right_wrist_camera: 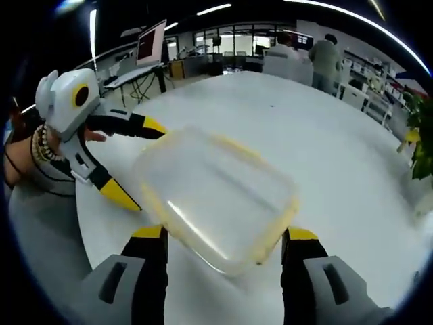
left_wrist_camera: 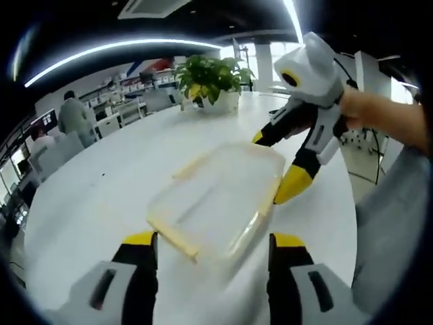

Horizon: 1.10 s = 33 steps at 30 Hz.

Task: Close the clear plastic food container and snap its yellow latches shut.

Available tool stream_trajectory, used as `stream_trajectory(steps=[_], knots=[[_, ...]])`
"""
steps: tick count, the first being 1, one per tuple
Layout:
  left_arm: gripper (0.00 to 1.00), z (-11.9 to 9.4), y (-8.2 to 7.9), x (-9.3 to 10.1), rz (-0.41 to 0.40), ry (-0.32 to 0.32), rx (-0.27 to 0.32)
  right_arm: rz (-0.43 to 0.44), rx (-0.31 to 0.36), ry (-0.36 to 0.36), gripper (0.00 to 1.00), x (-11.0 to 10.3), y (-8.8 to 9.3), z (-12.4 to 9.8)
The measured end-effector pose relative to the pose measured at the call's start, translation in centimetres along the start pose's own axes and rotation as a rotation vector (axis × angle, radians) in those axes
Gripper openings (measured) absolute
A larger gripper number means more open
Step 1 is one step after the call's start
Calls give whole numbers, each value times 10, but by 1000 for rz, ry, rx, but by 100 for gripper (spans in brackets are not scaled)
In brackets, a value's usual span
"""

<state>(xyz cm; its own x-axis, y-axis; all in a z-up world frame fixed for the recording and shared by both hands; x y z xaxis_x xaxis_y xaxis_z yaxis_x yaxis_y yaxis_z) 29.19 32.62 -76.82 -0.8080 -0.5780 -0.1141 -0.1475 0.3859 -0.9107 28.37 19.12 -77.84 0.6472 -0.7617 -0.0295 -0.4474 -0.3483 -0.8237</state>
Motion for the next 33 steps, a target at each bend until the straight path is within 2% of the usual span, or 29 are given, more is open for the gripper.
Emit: stream_trajectory(steps=[7,16,26,28,30,33], knots=[[58,-2,8,-6,10,-4,-30,-13,-17,1,65,-3,-5,9],[51,-20,18,-39,-36,-97,-66,-61,-25,-21,60,-23,-18,31],[52,-35,33,-66,-56,-179,-87,-88,-9,-36,59,-37,-39,63],[52,-35,34,-73,-62,-185,-77,-94,-10,-32,59,-37,-42,68],[50,-36,38,-78,-124,-180,-64,-114,-4,-29,59,-37,-46,72],[48,-36,41,-88,-112,-171,-64,-117,-5,-37,58,-35,-52,78]])
Point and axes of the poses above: the point that each gripper's makers call its tool centre point, and the gripper's own axes: z roughly forward along the fingers, x roughly to its right, y roughly out of its underside, the point moved 3 cm from there along -z, roughly backward along the fingers, and after that the axes turned 10 degrees about x, right-handed, at the moved point
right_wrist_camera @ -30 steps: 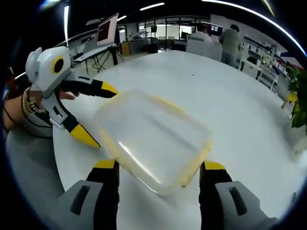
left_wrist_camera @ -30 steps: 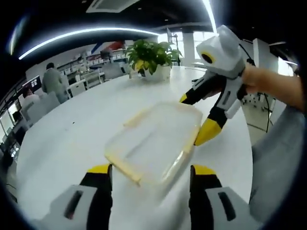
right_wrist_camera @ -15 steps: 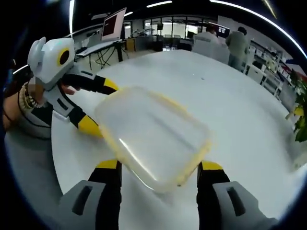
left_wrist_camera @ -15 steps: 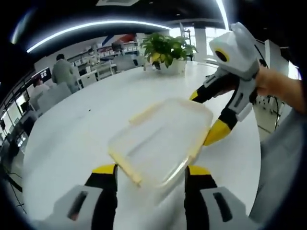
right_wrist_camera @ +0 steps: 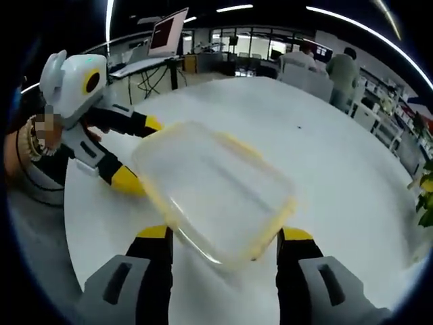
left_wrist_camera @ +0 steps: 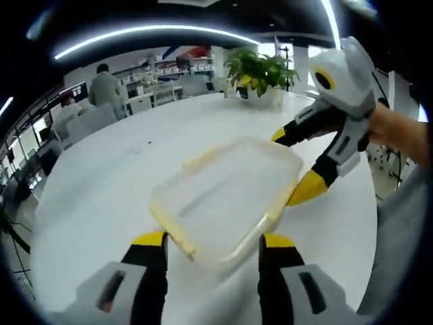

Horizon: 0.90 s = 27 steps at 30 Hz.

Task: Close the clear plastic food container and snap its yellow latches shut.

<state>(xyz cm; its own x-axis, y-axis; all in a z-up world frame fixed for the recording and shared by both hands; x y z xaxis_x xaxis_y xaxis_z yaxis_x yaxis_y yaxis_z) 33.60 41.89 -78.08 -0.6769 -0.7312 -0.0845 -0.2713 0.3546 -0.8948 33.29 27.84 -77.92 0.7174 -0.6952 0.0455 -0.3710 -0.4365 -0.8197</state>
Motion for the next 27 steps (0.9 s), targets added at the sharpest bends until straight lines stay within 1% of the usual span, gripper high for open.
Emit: stream_trajectory(steps=[1,5,11,16,21,27], knots=[[48,2,0,-4,15,-1,-6,1,4,-3,58,1,-3,3],[48,10,-4,-17,32,-5,-30,-6,13,-3,57,9,-11,13],[47,22,-9,-31,60,-2,-37,-10,15,-1,57,23,-18,25],[48,37,-14,-44,73,-2,-43,-3,36,15,57,35,-24,34],[48,48,-19,-52,86,-7,-41,2,55,19,57,48,-28,41],[48,58,-22,-59,93,2,-33,6,68,22,57,57,-31,46]])
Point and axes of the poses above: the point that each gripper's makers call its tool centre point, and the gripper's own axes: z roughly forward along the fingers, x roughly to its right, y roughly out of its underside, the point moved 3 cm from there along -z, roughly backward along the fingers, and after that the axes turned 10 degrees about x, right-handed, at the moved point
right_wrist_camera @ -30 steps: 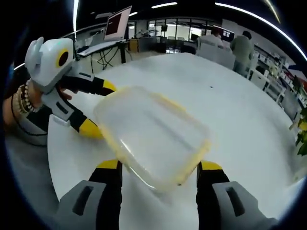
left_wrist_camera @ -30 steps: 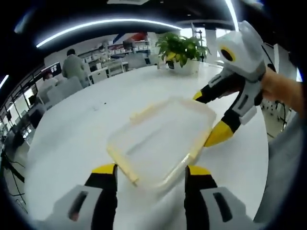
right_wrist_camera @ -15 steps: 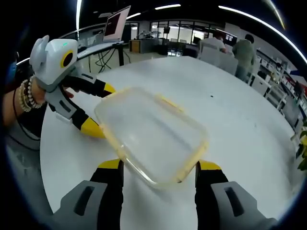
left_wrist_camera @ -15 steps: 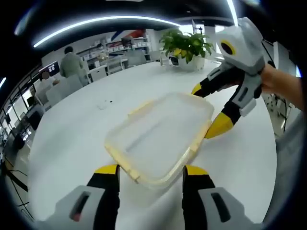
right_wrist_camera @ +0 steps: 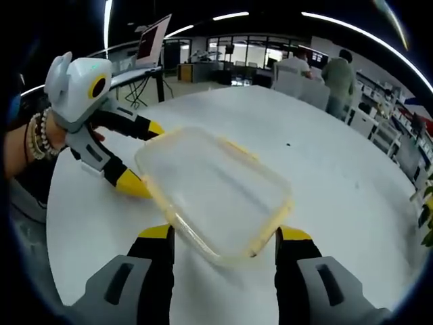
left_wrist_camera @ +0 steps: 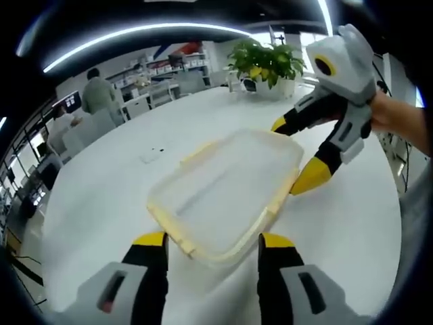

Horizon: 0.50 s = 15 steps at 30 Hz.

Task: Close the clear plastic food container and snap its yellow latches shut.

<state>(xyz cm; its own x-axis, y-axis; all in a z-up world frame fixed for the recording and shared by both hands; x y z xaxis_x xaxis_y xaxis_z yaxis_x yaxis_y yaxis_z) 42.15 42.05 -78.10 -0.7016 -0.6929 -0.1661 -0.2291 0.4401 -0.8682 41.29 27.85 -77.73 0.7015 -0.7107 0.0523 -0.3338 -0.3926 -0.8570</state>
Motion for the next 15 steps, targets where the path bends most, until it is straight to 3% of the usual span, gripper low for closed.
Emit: stream_trajectory(steps=[15], knots=[[46,6,-3,-5,34,1,6,11,7,8,56,7,-2,3]])
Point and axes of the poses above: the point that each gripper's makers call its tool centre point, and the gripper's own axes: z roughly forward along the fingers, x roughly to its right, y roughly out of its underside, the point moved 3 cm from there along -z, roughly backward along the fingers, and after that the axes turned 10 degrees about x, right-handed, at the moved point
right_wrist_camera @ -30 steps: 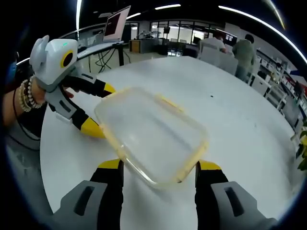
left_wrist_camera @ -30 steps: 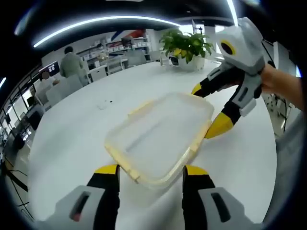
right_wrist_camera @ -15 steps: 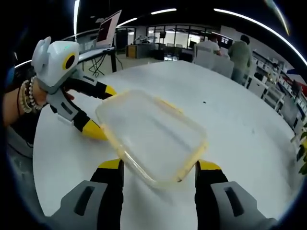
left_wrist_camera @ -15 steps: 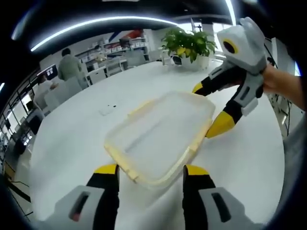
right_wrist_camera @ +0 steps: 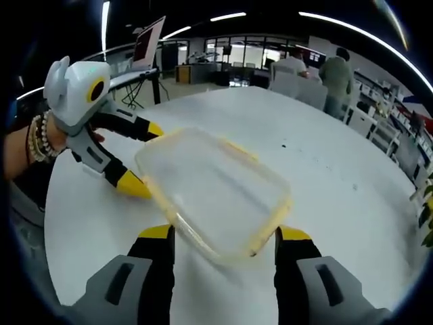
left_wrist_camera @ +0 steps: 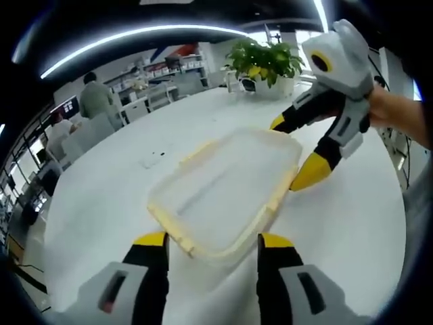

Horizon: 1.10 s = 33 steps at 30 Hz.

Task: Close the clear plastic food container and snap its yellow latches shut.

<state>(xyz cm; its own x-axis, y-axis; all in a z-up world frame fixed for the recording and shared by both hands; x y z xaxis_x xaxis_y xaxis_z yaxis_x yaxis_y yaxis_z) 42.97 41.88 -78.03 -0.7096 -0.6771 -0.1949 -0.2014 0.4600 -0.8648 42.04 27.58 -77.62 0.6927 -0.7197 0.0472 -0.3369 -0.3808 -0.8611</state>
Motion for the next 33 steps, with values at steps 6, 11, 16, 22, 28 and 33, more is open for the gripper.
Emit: stream_trajectory(steps=[6,11,16,22,28,33], knots=[[45,-12,-1,-3,-30,-11,8,2,19,1,53,-1,-8,-13],[64,-33,-4,-9,-59,-66,29,22,1,15,55,-4,-6,-29],[74,-58,-16,-3,-155,-72,144,78,62,13,63,-14,-15,-51],[80,-91,-26,4,-157,-81,198,43,72,42,68,-23,-18,-73],[99,-124,-40,10,-267,-106,312,13,95,52,79,-38,-19,-95],[99,-150,-36,24,-249,-120,302,0,136,64,99,-50,-18,-112]])
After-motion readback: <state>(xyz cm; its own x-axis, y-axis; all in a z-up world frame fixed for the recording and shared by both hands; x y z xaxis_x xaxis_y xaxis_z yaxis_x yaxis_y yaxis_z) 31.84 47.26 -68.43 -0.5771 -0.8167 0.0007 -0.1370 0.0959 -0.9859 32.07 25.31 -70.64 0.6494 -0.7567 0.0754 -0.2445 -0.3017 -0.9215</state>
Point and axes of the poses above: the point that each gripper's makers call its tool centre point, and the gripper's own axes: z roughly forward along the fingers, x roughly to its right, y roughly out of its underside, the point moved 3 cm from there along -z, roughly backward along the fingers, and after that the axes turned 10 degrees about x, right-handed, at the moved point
